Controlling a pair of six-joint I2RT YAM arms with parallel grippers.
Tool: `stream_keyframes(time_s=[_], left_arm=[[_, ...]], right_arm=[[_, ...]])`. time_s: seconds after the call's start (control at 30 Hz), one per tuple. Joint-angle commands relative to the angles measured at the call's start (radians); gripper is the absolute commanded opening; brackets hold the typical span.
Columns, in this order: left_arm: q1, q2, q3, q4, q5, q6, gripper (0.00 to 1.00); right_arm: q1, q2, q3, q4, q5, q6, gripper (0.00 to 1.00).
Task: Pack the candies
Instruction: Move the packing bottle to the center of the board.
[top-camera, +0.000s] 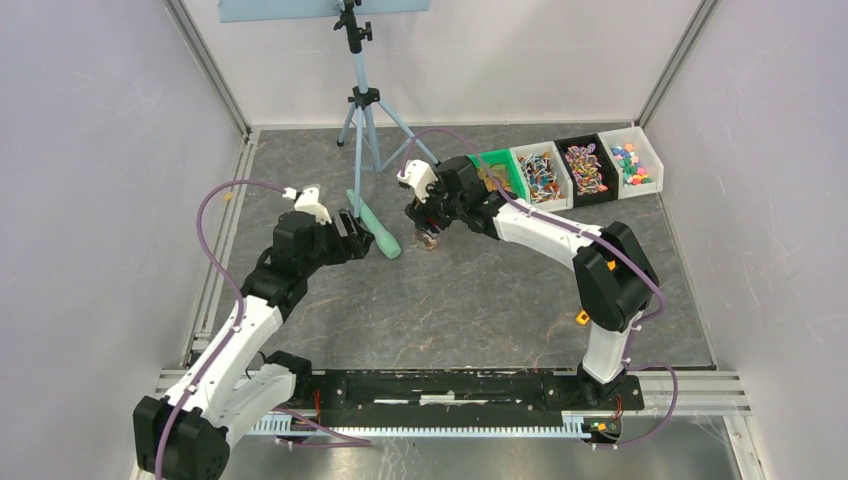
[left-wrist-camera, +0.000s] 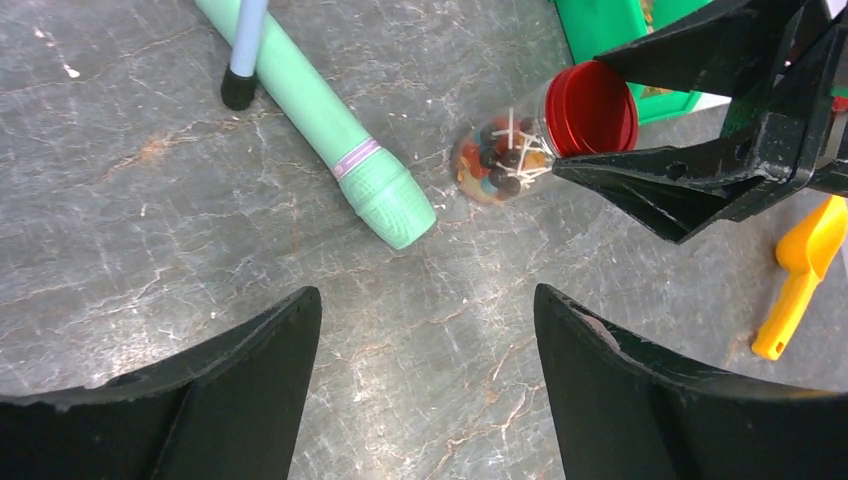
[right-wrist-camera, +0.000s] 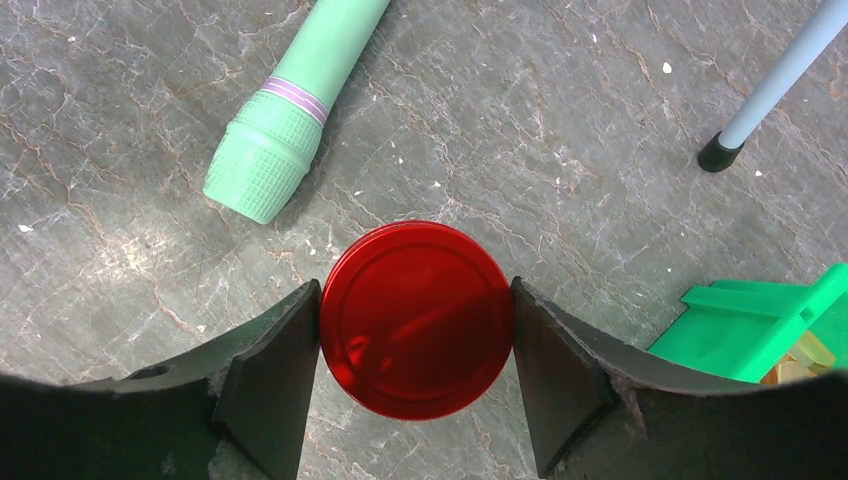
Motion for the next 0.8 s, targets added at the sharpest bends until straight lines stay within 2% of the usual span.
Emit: stream_keyframes(time_s=[0.0, 0.13, 0.5, 0.67, 0.77], left_arm=[[0.007, 0.019, -0.002, 0.051, 0.089, -0.034, 0.83], [0.007, 0.096, 0.024, 0.05, 0.169, -0.045, 0.78], [0.005, 0.189, 0.031, 0.142, 0.262, -0.137, 0.72], [0.002, 0.269, 0.049, 0.184, 0.318, -0.178, 0.71], [-0.012, 0.332, 0.054, 0.237, 0.36, -0.224, 0.7]], right_arm=[[0.002, -0.025, -0.025, -0.004, -0.009, -0.033, 0.66], [0.003, -0.071, -0.06, -0.013, -0.012, -0.063, 0.58], [0.003, -0.146, -0.109, -0.148, -0.113, -0.151, 0.54], [0.007, -0.253, -0.269, -0.106, -0.191, -0.118, 0.53], [0.017, -0.338, -0.388, -0.045, -0.184, -0.107, 0.55]])
